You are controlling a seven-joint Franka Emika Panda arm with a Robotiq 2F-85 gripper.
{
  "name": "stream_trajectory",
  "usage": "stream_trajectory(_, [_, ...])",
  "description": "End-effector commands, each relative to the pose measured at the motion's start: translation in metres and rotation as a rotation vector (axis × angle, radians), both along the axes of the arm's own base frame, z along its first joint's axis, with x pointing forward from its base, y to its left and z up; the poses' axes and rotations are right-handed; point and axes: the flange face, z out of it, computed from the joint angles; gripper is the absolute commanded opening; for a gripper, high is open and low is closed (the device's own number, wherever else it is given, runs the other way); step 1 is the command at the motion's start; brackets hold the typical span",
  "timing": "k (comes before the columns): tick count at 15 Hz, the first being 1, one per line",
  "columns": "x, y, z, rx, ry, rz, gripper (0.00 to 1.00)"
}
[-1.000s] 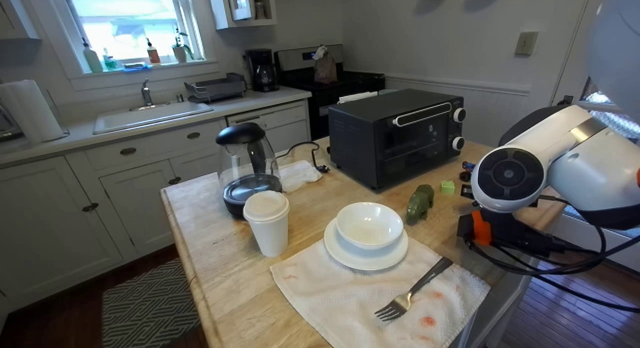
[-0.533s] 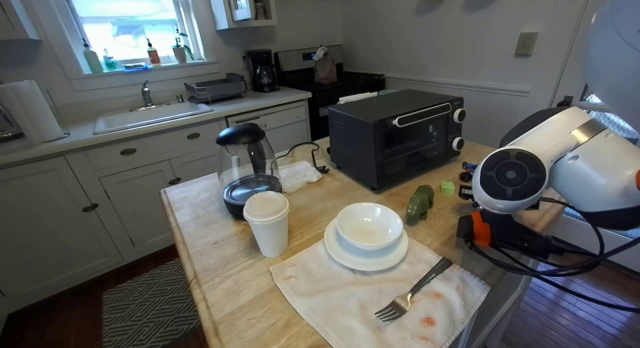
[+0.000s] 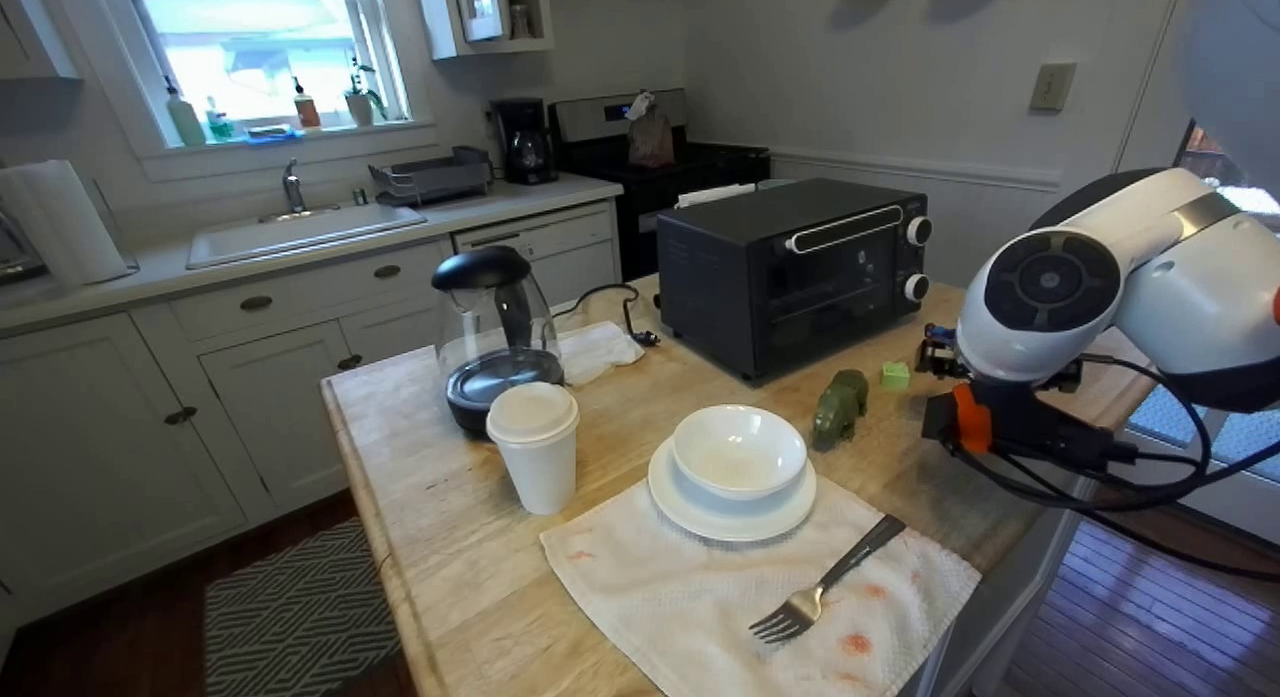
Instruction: Twist the block on the table
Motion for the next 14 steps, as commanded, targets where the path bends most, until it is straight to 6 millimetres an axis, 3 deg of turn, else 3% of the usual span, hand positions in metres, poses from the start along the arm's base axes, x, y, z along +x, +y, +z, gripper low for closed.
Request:
stream_trajectory(1, [-0.007,-0.026,0.023,0.124,0.079,0.05,1.0])
stream_trajectory(8, [-0.02,-0.075,0.047,0.29,0.188,0.138,1.0])
stream_trajectory(14, [-0.022,-0.072,0.071,0.405,0.255,0.177,1.0])
